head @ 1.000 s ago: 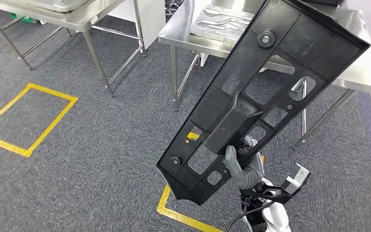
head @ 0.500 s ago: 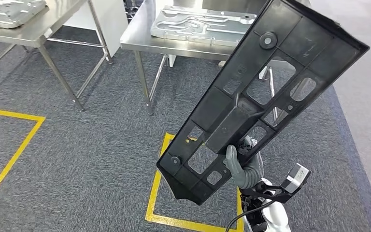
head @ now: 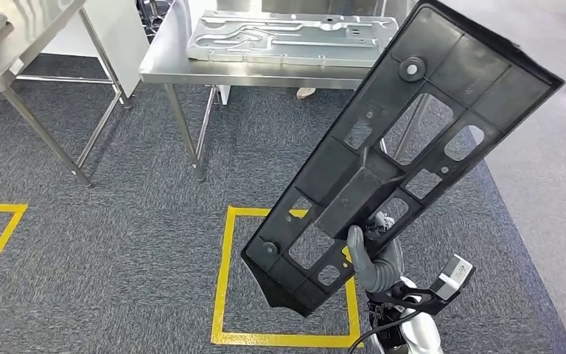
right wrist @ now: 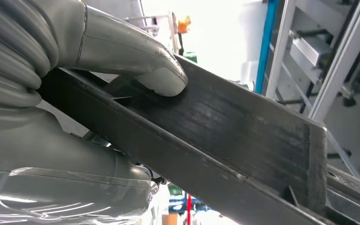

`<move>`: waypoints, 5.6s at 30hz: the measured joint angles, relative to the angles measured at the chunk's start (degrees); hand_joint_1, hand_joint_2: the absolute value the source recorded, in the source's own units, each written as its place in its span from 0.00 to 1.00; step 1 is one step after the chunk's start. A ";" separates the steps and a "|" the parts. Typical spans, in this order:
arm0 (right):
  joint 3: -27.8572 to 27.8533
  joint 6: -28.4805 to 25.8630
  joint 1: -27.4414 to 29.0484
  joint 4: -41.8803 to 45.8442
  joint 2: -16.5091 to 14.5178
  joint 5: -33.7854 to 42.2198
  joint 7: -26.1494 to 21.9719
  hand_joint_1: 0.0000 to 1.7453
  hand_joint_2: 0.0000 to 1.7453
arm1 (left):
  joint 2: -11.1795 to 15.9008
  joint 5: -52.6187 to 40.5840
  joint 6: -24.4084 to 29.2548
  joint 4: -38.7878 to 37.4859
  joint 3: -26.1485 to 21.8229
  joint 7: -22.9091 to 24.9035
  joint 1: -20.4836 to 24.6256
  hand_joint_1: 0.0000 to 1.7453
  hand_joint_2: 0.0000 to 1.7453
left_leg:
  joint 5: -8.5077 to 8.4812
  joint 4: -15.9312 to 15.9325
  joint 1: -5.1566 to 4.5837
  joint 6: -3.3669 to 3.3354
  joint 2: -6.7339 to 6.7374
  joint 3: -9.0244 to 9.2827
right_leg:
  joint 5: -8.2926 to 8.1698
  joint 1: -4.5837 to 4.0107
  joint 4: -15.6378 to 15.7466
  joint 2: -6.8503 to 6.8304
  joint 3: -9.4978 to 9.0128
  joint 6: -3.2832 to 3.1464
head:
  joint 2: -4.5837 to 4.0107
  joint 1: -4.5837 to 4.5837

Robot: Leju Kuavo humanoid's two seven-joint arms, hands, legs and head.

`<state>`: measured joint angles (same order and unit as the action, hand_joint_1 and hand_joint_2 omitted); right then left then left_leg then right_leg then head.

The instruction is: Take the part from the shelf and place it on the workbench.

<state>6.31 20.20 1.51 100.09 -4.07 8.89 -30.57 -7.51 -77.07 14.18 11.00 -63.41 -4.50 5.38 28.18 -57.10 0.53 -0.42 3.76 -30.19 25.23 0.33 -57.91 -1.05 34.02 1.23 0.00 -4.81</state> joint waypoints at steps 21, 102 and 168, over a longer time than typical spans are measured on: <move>0.09 -0.48 -2.23 -1.66 0.07 -1.84 0.21 1.00 1.00 | -0.01 1.55 -0.65 0.04 -0.99 -1.91 0.04 0.00 1.00 | -0.86 0.48 0.08 -1.23 -3.69 -0.33 | 3.01 0.04 -4.67 1.87 0.96 0.35 | 0.00 0.01; 1.73 -2.48 -0.73 -0.16 0.66 -4.17 1.17 1.00 1.00 | -1.15 2.14 -1.56 0.17 -1.16 -1.89 -0.01 0.00 1.00 | 7.44 -15.98 -0.20 1.58 -4.11 -7.77 | 3.26 0.47 -0.21 1.18 -3.54 -2.07 | 0.00 0.05; 15.65 -37.73 -59.89 -76.27 13.77 -93.09 25.55 0.00 0.00 | -1.50 2.11 -0.43 0.22 6.36 -7.77 1.62 0.00 1.00 | -5.25 -3.81 0.64 1.69 -4.16 -7.73 | 1.06 0.96 -0.64 1.38 -0.59 -0.11 | 0.00 0.18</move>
<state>21.96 -17.53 -58.39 23.82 9.70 -84.20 -5.02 -9.00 -74.96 13.75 11.22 -57.06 -12.26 7.00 22.93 -60.91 1.16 1.27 -0.40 -37.92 26.29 1.28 -58.56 0.33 33.43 1.12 0.00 -4.63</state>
